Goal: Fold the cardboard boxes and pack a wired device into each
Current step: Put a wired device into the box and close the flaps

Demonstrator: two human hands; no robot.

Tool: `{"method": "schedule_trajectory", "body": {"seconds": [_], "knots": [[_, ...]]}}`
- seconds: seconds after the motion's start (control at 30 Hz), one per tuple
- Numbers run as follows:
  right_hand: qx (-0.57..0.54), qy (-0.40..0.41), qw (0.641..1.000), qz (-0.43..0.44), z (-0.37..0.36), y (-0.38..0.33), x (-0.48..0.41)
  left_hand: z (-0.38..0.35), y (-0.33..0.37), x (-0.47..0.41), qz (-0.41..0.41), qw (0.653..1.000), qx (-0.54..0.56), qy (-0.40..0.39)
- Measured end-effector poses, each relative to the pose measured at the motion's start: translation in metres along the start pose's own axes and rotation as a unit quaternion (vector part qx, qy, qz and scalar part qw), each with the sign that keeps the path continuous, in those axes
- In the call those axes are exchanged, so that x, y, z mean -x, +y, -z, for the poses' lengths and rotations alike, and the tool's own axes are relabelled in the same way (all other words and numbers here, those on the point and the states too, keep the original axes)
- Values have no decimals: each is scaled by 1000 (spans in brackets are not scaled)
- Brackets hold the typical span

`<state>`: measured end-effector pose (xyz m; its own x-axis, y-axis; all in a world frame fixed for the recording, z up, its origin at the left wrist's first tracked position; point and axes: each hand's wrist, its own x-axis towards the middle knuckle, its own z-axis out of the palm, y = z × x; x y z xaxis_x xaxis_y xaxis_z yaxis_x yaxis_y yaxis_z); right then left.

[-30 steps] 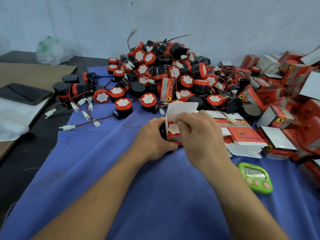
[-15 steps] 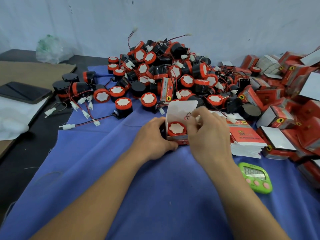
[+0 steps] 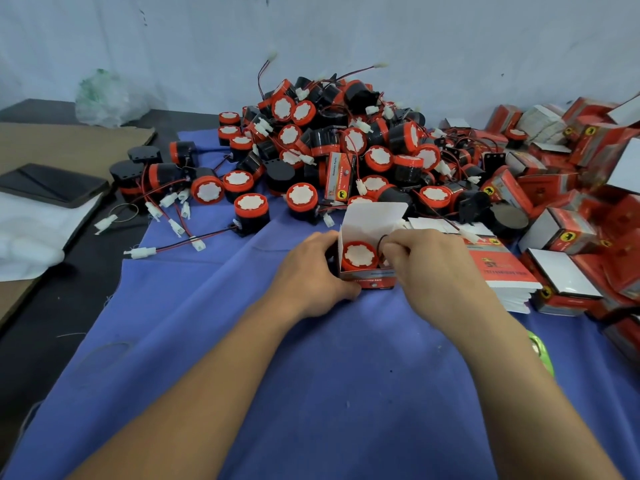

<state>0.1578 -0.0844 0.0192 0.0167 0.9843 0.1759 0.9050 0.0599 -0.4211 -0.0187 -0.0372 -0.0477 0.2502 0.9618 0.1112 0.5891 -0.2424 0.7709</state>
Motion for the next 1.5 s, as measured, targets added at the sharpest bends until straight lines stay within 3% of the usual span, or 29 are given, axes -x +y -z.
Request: {"method": "schedule_trajectory", "body": {"seconds": [0.2,0.57,0.73,0.83,1.07,1.33,1.5], "knots": [[-21,125,991,-35,-15,3,-5,0,0,0,-17,1000,4,0],[149,182,972,-4,-23,1,1,-1,-1,-1,0,1000,7,-6],[95,142,985,-2,-13,9,4,0,0,0,-8,1000,0,-9],[0,135,991,-9,-8,18,-2,1,0,0,-9,1000,-4,-12],[-183,157,968,-70,-25,16,-4,6,1,1,-24,999,11,-21],[-236,106,953,-159,-34,20,-14,10,4,3,-33,998,22,-46],[-220,132,945,-204,-43,15,-22,10,5,3,-30,998,28,-41]]}}
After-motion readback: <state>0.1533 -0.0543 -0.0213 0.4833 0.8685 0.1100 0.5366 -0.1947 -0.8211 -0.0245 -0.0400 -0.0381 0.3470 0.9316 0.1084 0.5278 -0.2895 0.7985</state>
